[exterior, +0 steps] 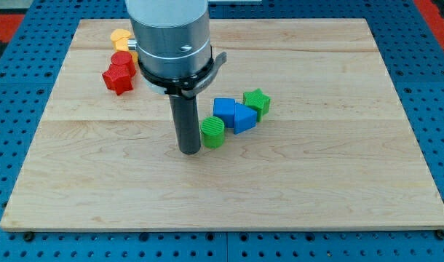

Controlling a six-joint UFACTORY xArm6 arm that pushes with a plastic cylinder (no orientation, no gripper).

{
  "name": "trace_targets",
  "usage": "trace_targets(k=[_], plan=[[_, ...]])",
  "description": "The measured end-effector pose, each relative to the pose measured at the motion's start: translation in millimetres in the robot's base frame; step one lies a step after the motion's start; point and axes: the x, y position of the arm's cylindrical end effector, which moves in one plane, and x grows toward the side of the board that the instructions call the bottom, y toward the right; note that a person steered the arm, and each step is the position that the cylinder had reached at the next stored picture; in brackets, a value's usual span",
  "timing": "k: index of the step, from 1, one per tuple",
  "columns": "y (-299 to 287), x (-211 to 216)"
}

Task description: Slide the red star right and down a bit

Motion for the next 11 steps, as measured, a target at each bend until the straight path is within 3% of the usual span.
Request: trace_targets(k=[2, 4, 5, 6, 7, 8, 11], plan=[[25, 0], [-84, -67], [-159, -81], [-198, -99], [-218, -142], [-209, -161], [-114, -117]])
